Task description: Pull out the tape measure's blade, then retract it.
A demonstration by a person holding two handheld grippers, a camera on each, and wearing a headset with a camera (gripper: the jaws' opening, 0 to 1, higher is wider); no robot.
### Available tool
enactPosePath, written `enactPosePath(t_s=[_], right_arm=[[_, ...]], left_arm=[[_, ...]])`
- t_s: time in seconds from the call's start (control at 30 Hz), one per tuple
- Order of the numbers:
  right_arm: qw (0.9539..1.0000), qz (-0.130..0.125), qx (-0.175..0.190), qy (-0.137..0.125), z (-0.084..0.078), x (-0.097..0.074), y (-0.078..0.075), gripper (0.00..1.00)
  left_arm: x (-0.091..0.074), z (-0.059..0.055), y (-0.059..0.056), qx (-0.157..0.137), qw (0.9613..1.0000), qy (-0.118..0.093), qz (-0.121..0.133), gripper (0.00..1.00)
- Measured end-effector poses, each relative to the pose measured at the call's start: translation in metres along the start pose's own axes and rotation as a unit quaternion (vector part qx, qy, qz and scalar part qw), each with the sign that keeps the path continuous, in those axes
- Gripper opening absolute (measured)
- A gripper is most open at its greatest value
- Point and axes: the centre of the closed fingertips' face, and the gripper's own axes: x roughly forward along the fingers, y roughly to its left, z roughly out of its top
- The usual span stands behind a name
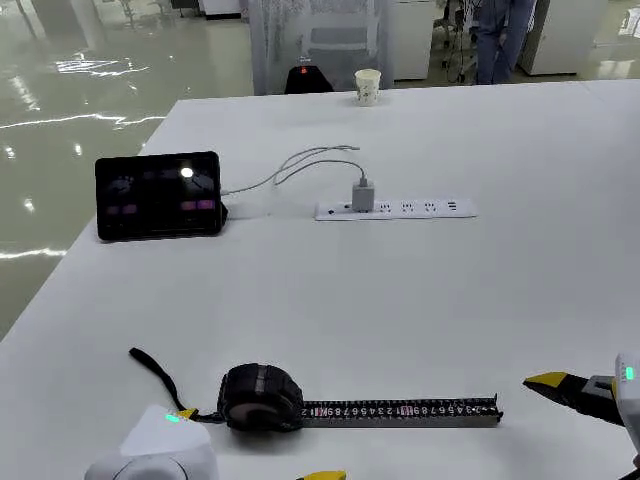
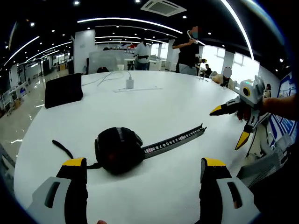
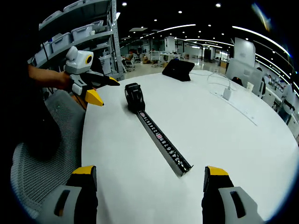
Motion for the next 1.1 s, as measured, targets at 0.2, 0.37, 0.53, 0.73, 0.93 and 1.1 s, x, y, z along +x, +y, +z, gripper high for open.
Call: enactPosePath(t_s=[0.2, 0.37, 0.53, 0.73, 0.93, 1.1], right_arm=[[0.9998, 0.004, -0.016, 0.009, -0.004, 0.002, -0.013, 0.92], [0.9994, 0.005, -0.029, 0.016, -0.005, 0.003, -0.022, 0.88], [0.9987, 0.01, -0.045, 0.02, -0.005, 0.005, -0.029, 0.83], [0.997, 0.021, -0.069, 0.028, -0.008, 0.009, -0.039, 0.76], [0.9953, 0.029, -0.085, 0.034, -0.01, 0.012, -0.046, 0.68], [0.9928, 0.041, -0.105, 0.042, -0.009, 0.015, -0.05, 0.62]], left_arm=[[0.007, 0.0, 0.005, -0.003, 1.0, 0.003, 0.004, 0.99], [0.012, 0.001, 0.009, -0.006, 0.9999, 0.001, 0.01, 0.99], [0.015, 0.001, 0.013, -0.009, 0.9998, 0.0, 0.017, 0.99], [0.021, 0.005, 0.016, -0.012, 0.9997, -0.003, 0.022, 0.99], [0.025, 0.007, 0.021, -0.022, 0.9994, -0.005, 0.028, 0.99], [0.028, 0.006, 0.024, -0.029, 0.999, -0.004, 0.033, 0.99]])
